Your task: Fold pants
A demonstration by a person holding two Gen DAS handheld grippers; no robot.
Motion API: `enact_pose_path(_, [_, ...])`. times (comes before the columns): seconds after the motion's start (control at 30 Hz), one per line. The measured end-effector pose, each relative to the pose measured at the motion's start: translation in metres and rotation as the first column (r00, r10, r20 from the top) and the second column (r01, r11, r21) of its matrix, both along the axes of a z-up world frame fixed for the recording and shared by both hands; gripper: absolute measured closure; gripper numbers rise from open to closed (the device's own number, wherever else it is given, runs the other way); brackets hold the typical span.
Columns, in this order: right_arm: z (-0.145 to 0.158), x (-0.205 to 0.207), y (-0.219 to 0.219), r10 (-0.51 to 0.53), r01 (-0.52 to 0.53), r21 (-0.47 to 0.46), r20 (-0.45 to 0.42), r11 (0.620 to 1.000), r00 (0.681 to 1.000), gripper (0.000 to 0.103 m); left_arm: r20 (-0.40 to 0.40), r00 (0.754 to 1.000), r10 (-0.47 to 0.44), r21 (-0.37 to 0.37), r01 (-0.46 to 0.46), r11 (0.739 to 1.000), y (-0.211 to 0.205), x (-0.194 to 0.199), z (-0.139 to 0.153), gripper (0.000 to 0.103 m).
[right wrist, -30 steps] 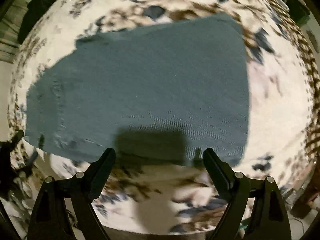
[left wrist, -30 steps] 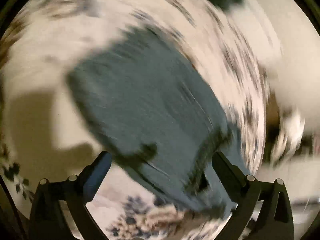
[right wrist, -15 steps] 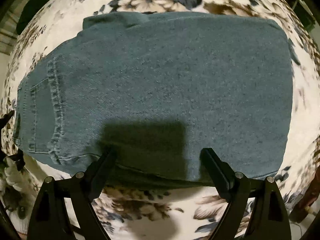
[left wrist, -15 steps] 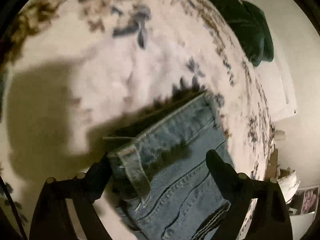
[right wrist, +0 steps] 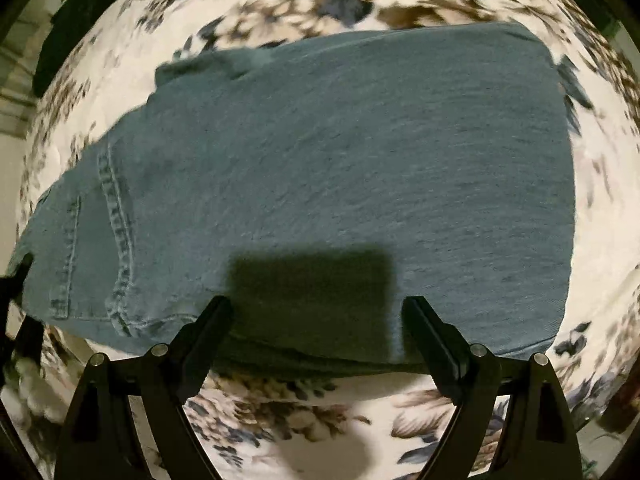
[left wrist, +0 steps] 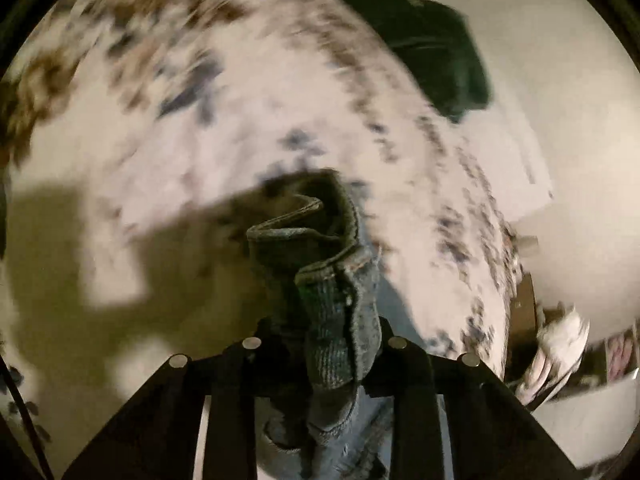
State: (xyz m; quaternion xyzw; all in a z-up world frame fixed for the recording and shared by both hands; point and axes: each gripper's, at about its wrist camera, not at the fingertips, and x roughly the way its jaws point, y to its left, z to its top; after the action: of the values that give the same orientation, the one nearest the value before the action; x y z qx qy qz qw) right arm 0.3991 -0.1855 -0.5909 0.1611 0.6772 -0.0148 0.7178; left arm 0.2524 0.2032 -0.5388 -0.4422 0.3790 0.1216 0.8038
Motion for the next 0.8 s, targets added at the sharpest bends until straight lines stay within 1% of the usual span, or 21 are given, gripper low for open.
enact_pose_path(0.03, [0.001,-0.001,-0.007,-0.011,0.011,0.009,0.001,1.0,1.0,0.012,0.022,1.0,-0.017,0.024,0.017,1.0,-0.008,0.002,0.01,0.081])
enact_pose_path(0.07, [0.003,-0.001,-0.015,-0.023,0.023,0.019,0.007,1.0,1.0,0.012,0.048,0.997,-0.055,0.054,0.052,0.997,-0.022,0.004,0.027,0.082])
enact_pose_path(0.1, [0.006,-0.002,-0.021,-0.03,0.029,0.025,0.011,0.999,0.999,0.012,0.06,0.995,-0.078,0.082,0.073,0.994,-0.035,0.008,0.039,0.082])
enact_pose_path(0.13, [0.009,-0.004,-0.03,-0.038,0.037,0.03,0.017,0.999,0.999,0.013,0.077,0.992,-0.099,0.089,0.092,0.992,-0.044,0.014,0.046,0.082])
enact_pose_path(0.17, [0.011,-0.004,-0.037,-0.042,0.042,0.03,0.021,0.999,0.999,0.013,0.091,0.986,-0.142,0.106,0.132,0.986,-0.06,0.018,0.056,0.082])
enact_pose_path(0.2, [0.015,-0.006,-0.045,-0.048,0.047,0.034,0.029,0.998,0.998,0.013,0.084,0.978,-0.193,0.154,0.178,0.972,-0.082,0.023,0.068,0.082])
enact_pose_path(0.27, [0.024,-0.013,-0.065,-0.062,0.06,0.029,0.039,0.998,0.997,0.014,0.077,0.958,-0.276,0.174,0.26,0.95,-0.125,0.03,0.077,0.082])
enact_pose_path(0.3, [0.028,-0.017,-0.074,-0.068,0.067,0.026,0.042,0.997,0.997,0.014,0.056,0.943,-0.329,0.182,0.314,0.932,-0.159,0.034,0.077,0.082])
enact_pose_path(0.37, [0.039,-0.029,-0.103,-0.086,0.086,0.007,0.045,0.996,0.995,0.014,0.014,0.914,-0.407,0.192,0.397,0.898,-0.211,0.04,0.07,0.083])
enact_pose_path(0.43, [0.048,-0.043,-0.133,-0.114,0.115,-0.019,0.043,0.993,0.993,0.014,-0.022,0.891,-0.454,0.187,0.45,0.873,-0.252,0.042,0.057,0.083])
enact_pose_path(0.47, [0.052,-0.047,-0.146,-0.124,0.125,-0.032,0.041,0.992,0.991,0.014,-0.054,0.874,-0.483,0.173,0.485,0.858,-0.277,0.047,0.042,0.083])
enact_pose_path(0.5, [0.055,-0.051,-0.16,-0.133,0.135,-0.048,0.04,0.99,0.99,0.014,-0.08,0.86,-0.505,0.146,0.511,0.847,-0.294,0.051,0.029,0.083])
enact_pose_path(0.53, [0.055,-0.052,-0.171,-0.14,0.143,-0.063,0.041,0.988,0.989,0.014,-0.097,0.85,-0.518,0.135,0.527,0.839,-0.305,0.052,0.022,0.084])
enact_pose_path(0.6, [0.056,-0.055,-0.191,-0.151,0.154,-0.097,0.04,0.983,0.988,0.014,-0.134,0.822,-0.554,0.11,0.568,0.816,-0.332,0.054,0.0,0.084])
enact_pose_path(0.63, [0.056,-0.059,-0.204,-0.159,0.162,-0.111,0.037,0.981,0.987,0.014,-0.145,0.81,-0.569,0.097,0.584,0.806,-0.342,0.054,-0.007,0.084])
enact_pose_path(0.67, [0.056,-0.062,-0.218,-0.173,0.176,-0.109,0.033,0.978,0.984,0.014,-0.17,0.789,-0.591,0.083,0.609,0.789,-0.357,0.05,-0.017,0.084])
enact_pose_path(0.7, [0.055,-0.061,-0.223,-0.18,0.182,-0.104,0.029,0.978,0.983,0.014,-0.191,0.774,-0.604,0.072,0.624,0.778,-0.366,0.05,-0.026,0.084])
enact_pose_path(0.73, [0.055,-0.061,-0.232,-0.19,0.191,-0.093,0.023,0.977,0.982,0.014,-0.204,0.764,-0.612,0.068,0.635,0.77,-0.373,0.046,-0.029,0.083])
enact_pose_path(0.77, [0.055,-0.057,-0.238,-0.201,0.202,-0.076,0.025,0.976,0.979,0.014,-0.217,0.76,-0.613,0.071,0.638,0.766,-0.377,0.044,-0.03,0.083])
enact_pose_path(0.8, [0.056,-0.056,-0.245,-0.213,0.214,-0.044,0.032,0.976,0.976,0.014,-0.231,0.759,-0.608,0.089,0.639,0.764,-0.377,0.045,-0.026,0.083])
